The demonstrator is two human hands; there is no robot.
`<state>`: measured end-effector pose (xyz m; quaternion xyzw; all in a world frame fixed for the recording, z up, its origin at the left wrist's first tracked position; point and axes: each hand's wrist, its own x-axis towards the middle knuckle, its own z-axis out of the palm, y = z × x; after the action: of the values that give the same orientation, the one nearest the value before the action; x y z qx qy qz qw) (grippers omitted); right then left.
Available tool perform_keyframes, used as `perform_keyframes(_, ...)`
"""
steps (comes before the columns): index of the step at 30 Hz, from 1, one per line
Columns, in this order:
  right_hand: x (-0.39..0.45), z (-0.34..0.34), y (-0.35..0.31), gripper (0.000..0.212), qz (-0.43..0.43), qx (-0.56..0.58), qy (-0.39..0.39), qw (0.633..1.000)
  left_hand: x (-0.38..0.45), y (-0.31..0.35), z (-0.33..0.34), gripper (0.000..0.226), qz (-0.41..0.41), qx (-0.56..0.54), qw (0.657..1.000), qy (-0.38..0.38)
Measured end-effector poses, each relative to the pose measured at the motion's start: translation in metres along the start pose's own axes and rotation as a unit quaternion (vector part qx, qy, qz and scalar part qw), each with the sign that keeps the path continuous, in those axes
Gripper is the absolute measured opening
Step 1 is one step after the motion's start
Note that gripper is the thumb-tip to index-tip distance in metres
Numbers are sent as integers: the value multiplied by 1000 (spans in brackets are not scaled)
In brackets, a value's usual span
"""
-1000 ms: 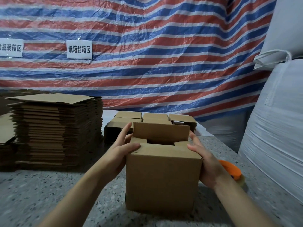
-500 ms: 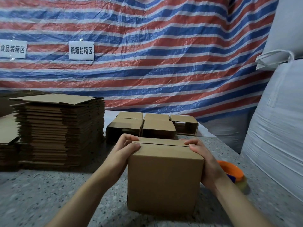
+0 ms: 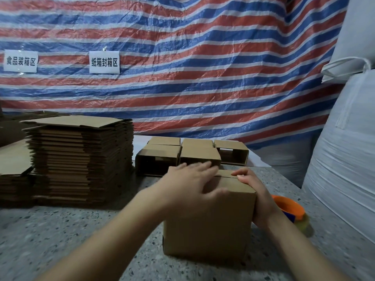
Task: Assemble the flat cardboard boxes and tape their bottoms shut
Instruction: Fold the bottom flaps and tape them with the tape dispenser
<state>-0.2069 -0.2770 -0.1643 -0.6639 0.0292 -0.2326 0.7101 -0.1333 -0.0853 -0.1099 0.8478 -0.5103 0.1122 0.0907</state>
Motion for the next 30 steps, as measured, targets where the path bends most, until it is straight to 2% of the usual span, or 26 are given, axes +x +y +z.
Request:
perform_keyframes(2, 0, 0, 1, 28, 5, -14, 9, 1000, 1, 1, 9, 67, 7, 39, 999, 11)
perform_keyframes(4, 2, -1, 2, 21, 9, -19, 7, 1000, 2, -2, 13, 63, 12, 42, 998, 45)
perform_keyframes(6, 9, -9, 3, 29, -4, -8, 11, 1000, 2, -4, 15, 63, 20, 36, 997, 60)
perform_keyframes(7, 13, -15, 2, 36, -17, -28, 28, 999, 2, -5, 16, 62, 21, 33, 997, 59)
perform_keyframes(8, 18, -24, 0, 38, -31, -100, 62, 993, 2, -6, 16, 62, 21, 31, 998, 57)
perform_keyframes(9, 24, -36, -2, 34, -46, -226, 104, 968, 3, -6, 15, 62, 21, 33, 998, 54)
perform_keyframes(10, 30, -53, -3, 31, -47, -379, 135, 914, 3, -6, 15, 62, 21, 36, 998, 54)
perform_keyframes(12, 37, -85, 0, 42, 17, -628, 142, 765, 3, -6, 15, 63, 18, 38, 998, 52)
perform_keyframes(13, 38, -98, 4, 51, 66, -693, 133, 705, 3, -6, 15, 63, 16, 37, 998, 49)
perform_keyframes(14, 38, -109, 11, 59, 107, -729, 121, 666, 3, -6, 15, 63, 14, 37, 998, 46)
perform_keyframes(15, 37, -118, 19, 64, 137, -746, 107, 643, 3, -5, 15, 64, 13, 38, 998, 44)
perform_keyframes(19, 35, -128, 51, 62, 156, -757, 88, 629, 1, -4, 14, 64, 16, 37, 998, 43)
perform_keyframes(23, 30, -125, 62, 50, 123, -749, 88, 646, 1, -4, 14, 63, 17, 35, 998, 44)
perform_keyframes(27, 27, -121, 60, 46, 96, -769, 110, 623, 1, -4, 15, 64, 13, 37, 998, 50)
perform_keyframes(29, 30, -119, 49, 46, 90, -750, 126, 643, 0, -4, 16, 64, 14, 37, 998, 51)
perform_keyframes(30, 33, -117, 38, 46, 83, -722, 138, 673, 0, -4, 15, 65, 14, 37, 998, 50)
